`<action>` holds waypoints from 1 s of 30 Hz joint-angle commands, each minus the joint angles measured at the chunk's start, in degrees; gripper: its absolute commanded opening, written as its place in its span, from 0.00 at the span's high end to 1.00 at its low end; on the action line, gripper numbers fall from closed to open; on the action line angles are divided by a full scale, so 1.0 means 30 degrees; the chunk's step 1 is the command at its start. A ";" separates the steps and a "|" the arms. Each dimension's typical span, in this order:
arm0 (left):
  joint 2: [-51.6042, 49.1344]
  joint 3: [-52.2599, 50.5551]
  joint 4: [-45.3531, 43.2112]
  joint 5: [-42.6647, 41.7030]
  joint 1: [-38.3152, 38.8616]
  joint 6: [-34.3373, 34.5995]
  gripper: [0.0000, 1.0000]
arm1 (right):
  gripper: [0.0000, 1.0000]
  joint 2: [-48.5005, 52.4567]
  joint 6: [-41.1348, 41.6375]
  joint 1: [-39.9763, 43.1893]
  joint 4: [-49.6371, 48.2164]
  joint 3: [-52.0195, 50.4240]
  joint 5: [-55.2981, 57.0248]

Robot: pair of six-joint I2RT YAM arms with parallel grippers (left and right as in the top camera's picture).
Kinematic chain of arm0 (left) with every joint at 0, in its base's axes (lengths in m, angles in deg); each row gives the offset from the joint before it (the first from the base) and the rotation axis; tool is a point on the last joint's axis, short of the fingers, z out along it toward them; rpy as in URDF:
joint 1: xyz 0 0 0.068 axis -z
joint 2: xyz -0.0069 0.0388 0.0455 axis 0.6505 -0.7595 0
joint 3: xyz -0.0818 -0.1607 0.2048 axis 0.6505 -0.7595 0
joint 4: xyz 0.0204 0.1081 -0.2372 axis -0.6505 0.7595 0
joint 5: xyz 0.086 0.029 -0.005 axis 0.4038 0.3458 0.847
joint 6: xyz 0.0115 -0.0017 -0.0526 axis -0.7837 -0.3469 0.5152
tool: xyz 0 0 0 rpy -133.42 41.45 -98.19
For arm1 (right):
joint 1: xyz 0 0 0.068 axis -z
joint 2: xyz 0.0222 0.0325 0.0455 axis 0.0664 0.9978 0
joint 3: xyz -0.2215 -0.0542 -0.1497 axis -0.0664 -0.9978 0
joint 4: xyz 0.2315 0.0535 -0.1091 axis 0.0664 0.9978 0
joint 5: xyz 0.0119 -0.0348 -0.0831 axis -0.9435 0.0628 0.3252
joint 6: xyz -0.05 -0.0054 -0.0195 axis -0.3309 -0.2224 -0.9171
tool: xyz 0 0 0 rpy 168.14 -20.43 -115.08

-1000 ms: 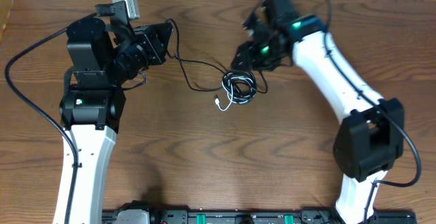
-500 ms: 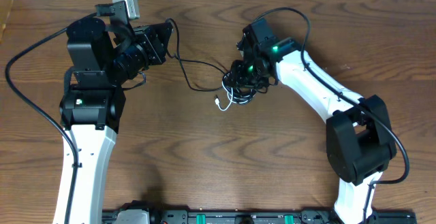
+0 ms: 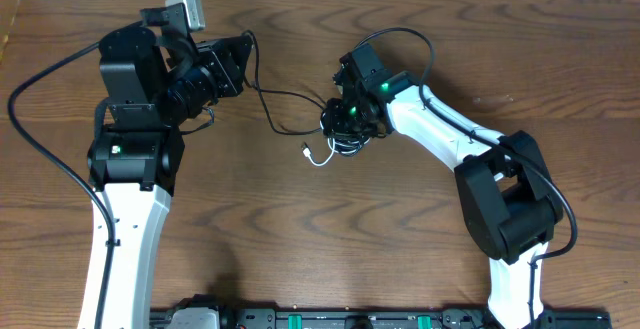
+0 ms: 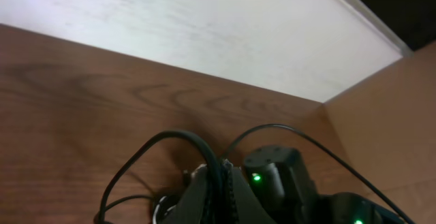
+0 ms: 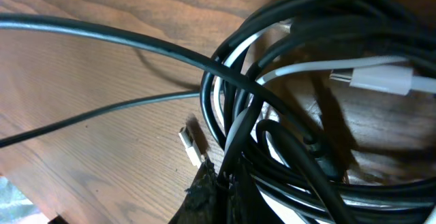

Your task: Untangle cables

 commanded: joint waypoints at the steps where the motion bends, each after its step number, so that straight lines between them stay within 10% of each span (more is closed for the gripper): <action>1: 0.0015 0.0335 0.0350 0.1530 0.0036 -0.0474 0.92 | 0.99 -0.0102 -0.0204 0.0401 -0.0058 0.0255 0.0124; 30: -0.6535 0.0277 0.5187 1.2910 -0.1231 -0.1953 0.92 | 0.99 -1.0477 -0.5501 1.0469 0.6215 0.0860 -0.3315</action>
